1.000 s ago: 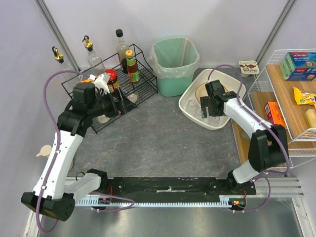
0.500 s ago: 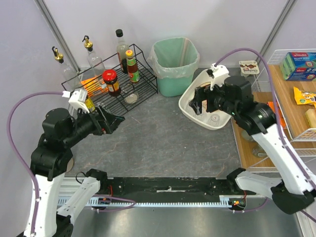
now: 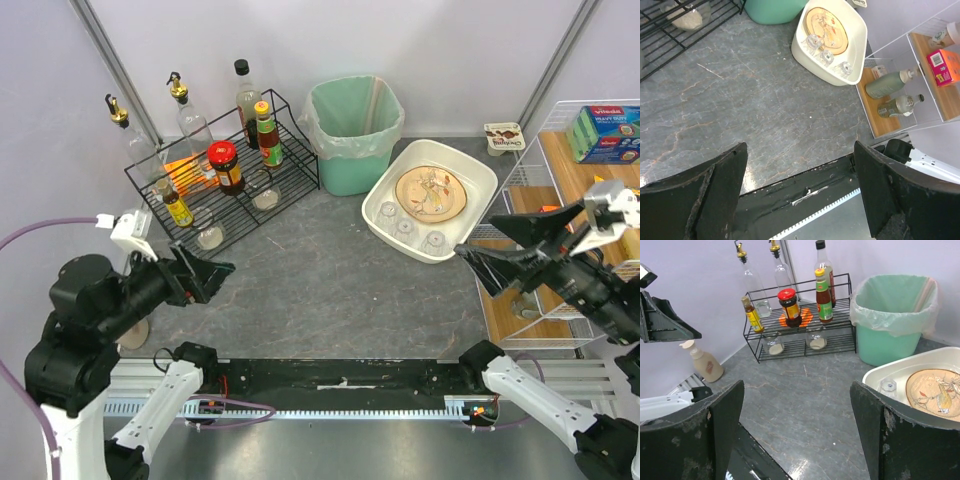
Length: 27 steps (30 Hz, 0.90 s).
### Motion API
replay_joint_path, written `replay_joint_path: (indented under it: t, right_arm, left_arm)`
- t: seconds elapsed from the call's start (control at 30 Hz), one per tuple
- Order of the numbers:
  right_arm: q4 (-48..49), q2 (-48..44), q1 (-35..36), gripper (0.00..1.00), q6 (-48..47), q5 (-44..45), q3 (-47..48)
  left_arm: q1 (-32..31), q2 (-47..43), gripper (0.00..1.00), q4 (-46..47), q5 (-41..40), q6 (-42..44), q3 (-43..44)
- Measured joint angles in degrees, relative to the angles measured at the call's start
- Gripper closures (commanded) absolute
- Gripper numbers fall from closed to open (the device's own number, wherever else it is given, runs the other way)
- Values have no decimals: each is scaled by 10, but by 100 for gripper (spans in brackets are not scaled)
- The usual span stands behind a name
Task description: Clear the kitchen counter
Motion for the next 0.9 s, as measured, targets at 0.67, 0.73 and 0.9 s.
replay_joint_path:
  t: [0.67, 0.73, 0.9]
  right_arm:
    - [-50, -32, 0, 5, 4, -56, 68]
    - [-49, -32, 0, 5, 4, -57, 64]
    - [-47, -32, 0, 5, 4, -61, 51]
  left_arm:
    - [-2, -31, 4, -59, -32, 61, 106]
    - [-2, -31, 4, -60, -33, 62, 108]
    - [-2, -31, 4, -62, -38, 63, 109]
